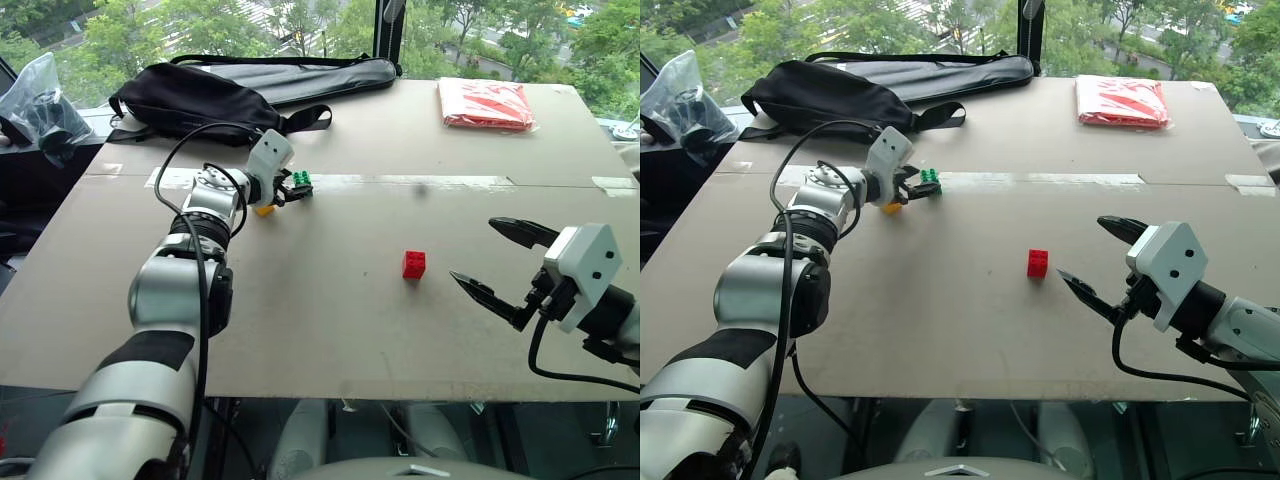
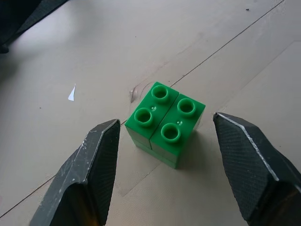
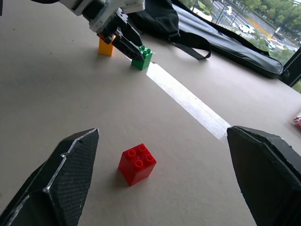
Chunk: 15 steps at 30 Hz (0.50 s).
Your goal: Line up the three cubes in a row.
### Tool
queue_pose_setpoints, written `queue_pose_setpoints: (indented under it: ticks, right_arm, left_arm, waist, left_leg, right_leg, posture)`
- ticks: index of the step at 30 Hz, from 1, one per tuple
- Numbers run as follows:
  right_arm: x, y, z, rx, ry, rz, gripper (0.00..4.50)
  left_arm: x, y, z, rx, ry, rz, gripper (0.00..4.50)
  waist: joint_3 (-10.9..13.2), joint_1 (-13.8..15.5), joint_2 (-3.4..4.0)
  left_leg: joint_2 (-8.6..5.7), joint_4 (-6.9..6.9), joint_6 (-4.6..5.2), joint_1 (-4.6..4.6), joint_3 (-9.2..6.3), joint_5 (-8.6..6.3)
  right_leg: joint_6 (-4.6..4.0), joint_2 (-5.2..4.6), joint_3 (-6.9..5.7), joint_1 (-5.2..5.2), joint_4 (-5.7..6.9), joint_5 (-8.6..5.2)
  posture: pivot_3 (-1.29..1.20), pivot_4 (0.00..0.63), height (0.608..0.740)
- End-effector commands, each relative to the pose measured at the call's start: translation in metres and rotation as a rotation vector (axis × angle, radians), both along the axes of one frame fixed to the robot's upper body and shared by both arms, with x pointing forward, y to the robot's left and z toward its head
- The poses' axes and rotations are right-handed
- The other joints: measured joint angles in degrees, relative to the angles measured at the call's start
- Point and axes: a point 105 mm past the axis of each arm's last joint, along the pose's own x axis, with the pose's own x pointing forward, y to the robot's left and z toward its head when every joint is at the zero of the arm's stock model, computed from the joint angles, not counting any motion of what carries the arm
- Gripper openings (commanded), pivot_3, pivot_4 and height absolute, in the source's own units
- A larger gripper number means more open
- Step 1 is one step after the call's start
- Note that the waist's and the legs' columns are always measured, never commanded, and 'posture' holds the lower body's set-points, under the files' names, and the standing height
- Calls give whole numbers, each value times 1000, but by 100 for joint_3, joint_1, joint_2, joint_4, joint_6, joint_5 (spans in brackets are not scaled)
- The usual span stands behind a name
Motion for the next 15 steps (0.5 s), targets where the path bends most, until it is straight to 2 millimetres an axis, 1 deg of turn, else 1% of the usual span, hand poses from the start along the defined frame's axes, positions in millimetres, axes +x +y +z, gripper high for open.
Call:
queue_pose_setpoints:
  ticks: [1,5,11,15]
  right_arm:
    - [-3,1,6,-17,-39,6,4500]
    - [-2,2,6,-18,-40,4,4500]
    - [-1,2,6,-20,-41,5,4500]
    - [-1,2,6,-21,-42,4,4500]
  left_arm:
    - [-1,-1,19,-48,-7,-35,3252]
    - [0,0,23,-68,-8,-19,3252]
    - [10,1,22,22,-88,58,3252]
    - [10,-6,20,56,-101,36,3252]
  waist:
    - [0,-2,0]
    - [0,-5,0]
    - [-1,5,-2]
    - [-2,5,-3]
  left_leg:
    - [0,0,0,0,0,0]
    - [0,2,0,0,-1,0]
    - [0,7,1,-2,-4,0]
    - [0,9,1,-2,-4,0]
  right_leg:
    - [0,0,0,0,0,0]
    - [0,0,0,0,1,0]
    - [0,0,-1,1,2,0]
    - [0,0,-1,1,3,0]
  posture:
    - [0,150,740]
    - [0,150,740]
    - [0,150,740]
    - [0,150,740]
